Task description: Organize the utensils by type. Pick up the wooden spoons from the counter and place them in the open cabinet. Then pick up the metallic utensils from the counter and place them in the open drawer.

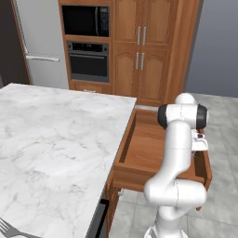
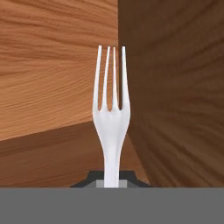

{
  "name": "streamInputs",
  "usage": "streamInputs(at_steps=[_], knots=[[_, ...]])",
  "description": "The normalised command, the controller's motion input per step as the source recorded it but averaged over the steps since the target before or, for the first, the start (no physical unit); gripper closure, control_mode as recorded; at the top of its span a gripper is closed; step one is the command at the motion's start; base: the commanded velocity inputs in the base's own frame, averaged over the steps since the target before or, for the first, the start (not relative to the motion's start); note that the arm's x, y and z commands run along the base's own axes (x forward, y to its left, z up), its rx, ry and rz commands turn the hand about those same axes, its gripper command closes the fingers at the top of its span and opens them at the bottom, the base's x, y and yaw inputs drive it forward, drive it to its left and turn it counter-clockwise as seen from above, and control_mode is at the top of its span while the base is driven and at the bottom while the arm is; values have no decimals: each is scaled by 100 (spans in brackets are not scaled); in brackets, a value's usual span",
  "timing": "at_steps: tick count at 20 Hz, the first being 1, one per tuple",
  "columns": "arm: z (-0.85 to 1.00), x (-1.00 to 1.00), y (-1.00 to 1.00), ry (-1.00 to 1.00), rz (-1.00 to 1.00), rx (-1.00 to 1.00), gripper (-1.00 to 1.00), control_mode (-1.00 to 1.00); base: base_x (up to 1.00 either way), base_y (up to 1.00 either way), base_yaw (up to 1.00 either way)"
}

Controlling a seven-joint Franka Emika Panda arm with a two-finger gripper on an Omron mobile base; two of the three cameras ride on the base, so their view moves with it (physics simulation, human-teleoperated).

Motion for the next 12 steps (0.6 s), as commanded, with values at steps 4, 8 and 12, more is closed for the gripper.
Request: streamInputs(at_steps=[4,8,12], knots=[[3,5,46,-16,0,0,100,-100,0,0,0],[18,0,44,-9,0,0,100,-100,0,0,0],[18,7,25,-12,0,0,100,-100,0,0,0]])
